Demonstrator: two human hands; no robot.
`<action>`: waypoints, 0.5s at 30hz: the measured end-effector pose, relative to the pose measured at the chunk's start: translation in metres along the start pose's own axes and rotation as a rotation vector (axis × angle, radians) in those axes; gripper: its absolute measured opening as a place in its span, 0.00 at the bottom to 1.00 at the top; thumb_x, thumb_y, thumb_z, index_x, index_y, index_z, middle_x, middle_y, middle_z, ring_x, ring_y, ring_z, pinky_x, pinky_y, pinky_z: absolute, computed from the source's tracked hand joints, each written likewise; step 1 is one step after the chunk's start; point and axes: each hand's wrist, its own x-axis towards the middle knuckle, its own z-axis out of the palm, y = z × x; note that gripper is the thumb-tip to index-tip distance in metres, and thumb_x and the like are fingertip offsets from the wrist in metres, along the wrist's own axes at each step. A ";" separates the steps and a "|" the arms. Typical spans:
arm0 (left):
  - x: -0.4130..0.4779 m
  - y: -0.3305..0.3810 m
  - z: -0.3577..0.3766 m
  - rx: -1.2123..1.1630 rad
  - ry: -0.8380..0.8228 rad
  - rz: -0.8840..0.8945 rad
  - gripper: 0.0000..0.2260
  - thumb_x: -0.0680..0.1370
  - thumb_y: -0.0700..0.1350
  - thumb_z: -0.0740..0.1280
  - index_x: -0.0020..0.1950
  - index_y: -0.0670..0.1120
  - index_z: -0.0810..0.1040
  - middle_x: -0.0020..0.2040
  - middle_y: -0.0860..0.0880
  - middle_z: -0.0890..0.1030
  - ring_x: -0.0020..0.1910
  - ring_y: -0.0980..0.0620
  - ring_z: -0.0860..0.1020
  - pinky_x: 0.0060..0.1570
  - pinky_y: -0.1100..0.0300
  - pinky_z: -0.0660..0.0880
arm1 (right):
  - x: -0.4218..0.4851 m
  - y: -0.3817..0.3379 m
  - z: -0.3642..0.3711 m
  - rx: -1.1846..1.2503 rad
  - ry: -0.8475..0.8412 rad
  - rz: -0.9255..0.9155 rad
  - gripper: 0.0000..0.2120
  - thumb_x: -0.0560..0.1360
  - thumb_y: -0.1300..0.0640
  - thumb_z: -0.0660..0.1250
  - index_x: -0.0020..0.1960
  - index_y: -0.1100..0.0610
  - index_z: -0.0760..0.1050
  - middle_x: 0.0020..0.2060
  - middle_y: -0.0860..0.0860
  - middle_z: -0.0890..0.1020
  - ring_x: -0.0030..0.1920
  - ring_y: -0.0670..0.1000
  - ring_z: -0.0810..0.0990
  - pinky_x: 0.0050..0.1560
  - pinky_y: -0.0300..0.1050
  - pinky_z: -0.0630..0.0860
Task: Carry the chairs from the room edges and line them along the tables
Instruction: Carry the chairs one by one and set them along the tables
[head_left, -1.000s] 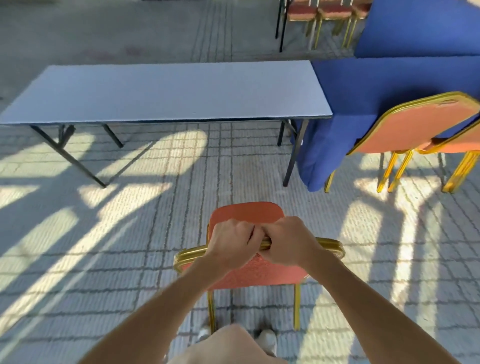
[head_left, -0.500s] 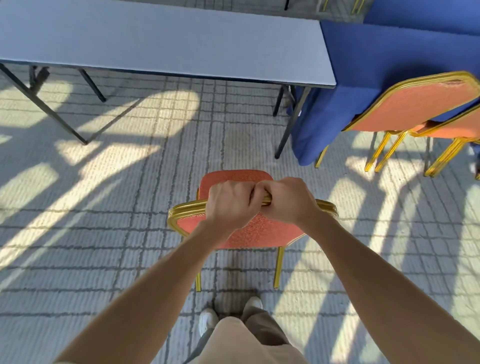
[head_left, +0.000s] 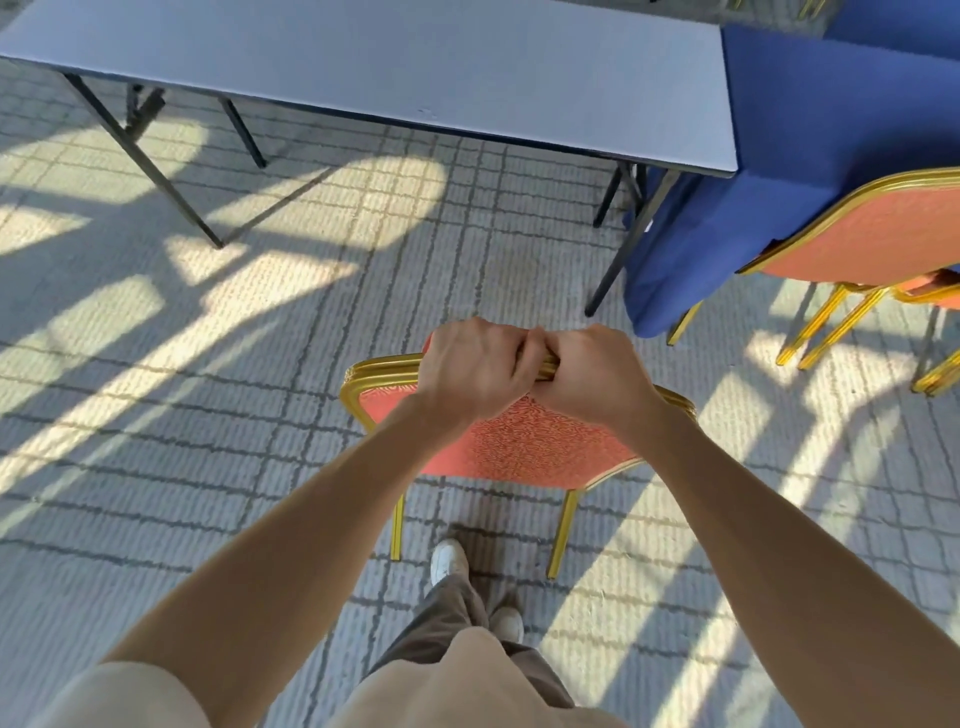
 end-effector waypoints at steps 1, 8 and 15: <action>0.006 -0.001 0.001 -0.003 0.006 0.020 0.22 0.81 0.53 0.54 0.29 0.49 0.72 0.23 0.51 0.71 0.22 0.47 0.71 0.24 0.59 0.67 | 0.007 0.002 -0.002 -0.005 -0.018 0.009 0.08 0.67 0.48 0.62 0.32 0.48 0.66 0.21 0.47 0.68 0.24 0.51 0.66 0.31 0.40 0.59; 0.029 -0.005 0.003 -0.030 0.024 0.089 0.24 0.81 0.52 0.54 0.28 0.46 0.74 0.22 0.52 0.70 0.20 0.50 0.67 0.23 0.60 0.66 | 0.023 0.007 -0.009 -0.023 0.036 -0.001 0.09 0.66 0.48 0.60 0.31 0.51 0.71 0.20 0.48 0.71 0.21 0.52 0.68 0.28 0.35 0.52; 0.037 -0.011 0.004 -0.038 0.041 0.084 0.26 0.81 0.54 0.51 0.29 0.47 0.78 0.23 0.51 0.75 0.21 0.51 0.69 0.24 0.61 0.59 | 0.031 0.009 -0.008 -0.037 0.079 0.006 0.07 0.64 0.51 0.65 0.31 0.53 0.74 0.21 0.50 0.74 0.21 0.55 0.72 0.29 0.39 0.60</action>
